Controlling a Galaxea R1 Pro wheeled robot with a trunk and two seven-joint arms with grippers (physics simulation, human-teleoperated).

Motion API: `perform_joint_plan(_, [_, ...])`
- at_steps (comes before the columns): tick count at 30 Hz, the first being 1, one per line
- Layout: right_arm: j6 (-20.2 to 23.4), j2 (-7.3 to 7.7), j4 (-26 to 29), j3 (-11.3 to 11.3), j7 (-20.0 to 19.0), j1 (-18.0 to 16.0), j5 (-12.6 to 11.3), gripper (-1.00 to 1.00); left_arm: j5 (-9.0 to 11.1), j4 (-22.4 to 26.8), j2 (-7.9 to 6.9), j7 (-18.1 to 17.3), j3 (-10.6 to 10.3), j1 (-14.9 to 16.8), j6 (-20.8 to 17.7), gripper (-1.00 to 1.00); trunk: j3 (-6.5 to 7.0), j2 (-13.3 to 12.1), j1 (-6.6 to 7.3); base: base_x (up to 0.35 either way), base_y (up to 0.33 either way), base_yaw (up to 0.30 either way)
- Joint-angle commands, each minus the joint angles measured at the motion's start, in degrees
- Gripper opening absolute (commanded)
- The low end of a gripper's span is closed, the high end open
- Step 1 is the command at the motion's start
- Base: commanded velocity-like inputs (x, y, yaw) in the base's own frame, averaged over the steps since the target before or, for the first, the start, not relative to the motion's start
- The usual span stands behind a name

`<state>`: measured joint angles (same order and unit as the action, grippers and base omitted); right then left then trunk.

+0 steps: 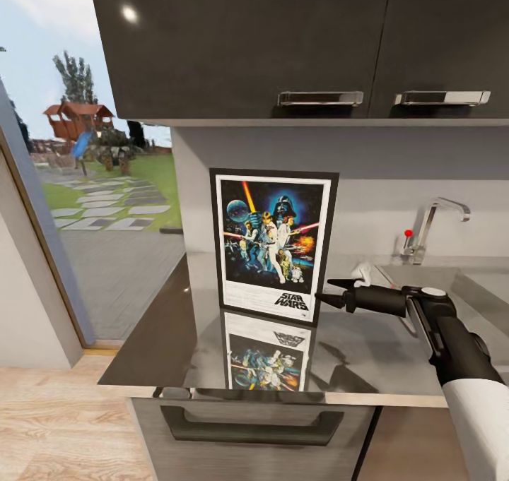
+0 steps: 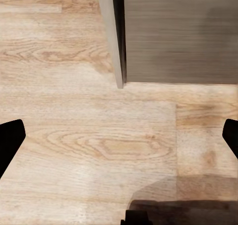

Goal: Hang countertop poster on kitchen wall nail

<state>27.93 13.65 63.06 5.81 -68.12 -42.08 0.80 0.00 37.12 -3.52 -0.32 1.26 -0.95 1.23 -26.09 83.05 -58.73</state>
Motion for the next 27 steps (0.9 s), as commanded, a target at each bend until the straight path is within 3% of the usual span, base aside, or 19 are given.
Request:
perform_joint_plan(1, [0.4,-0.02,-0.1,0.1,-0.3,0.0,0.1,1.0,0.0,0.1,0.01,0.0,0.1,0.0,0.1,1.0,-0.05,0.0,0.0,0.0,0.0,0.0])
perform_joint_plan(27, [0.0,-0.03,-0.3,0.1,-0.3,0.0,0.1,1.0,0.0,0.1,0.01,0.0,0.0,0.0,0.1,1.0,-0.05,0.0,0.0,0.0,0.034,0.0])
